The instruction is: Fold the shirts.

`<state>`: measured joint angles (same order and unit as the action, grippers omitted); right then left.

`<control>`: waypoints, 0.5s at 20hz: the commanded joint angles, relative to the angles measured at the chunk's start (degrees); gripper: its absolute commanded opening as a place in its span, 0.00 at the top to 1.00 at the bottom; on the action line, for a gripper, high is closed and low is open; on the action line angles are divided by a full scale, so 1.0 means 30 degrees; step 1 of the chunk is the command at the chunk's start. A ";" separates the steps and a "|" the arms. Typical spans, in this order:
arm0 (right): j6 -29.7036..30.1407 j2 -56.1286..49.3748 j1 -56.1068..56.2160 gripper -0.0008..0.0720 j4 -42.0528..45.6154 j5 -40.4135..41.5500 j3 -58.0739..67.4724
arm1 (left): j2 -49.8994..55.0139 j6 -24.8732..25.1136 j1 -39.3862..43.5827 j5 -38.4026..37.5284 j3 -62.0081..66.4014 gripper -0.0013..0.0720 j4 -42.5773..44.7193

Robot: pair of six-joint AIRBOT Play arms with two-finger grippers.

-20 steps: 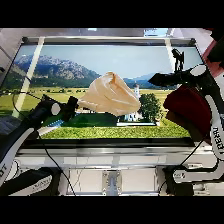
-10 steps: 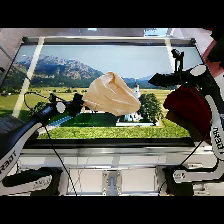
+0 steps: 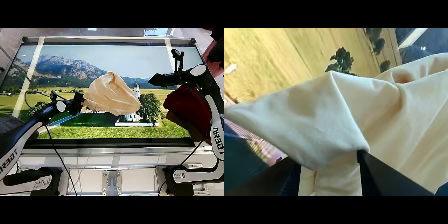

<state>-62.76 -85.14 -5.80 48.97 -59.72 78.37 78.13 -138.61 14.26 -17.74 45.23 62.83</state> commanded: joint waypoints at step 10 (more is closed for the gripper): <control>-0.0124 -0.2127 0.1807 0.43 -0.1064 0.5792 0.0029 | 0.0663 -0.1355 -0.0015 0.5311 0.0015 0.96 -0.0510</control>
<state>-62.94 -88.09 -2.55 47.62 -48.25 78.41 80.01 -142.30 14.26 -5.08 45.23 61.39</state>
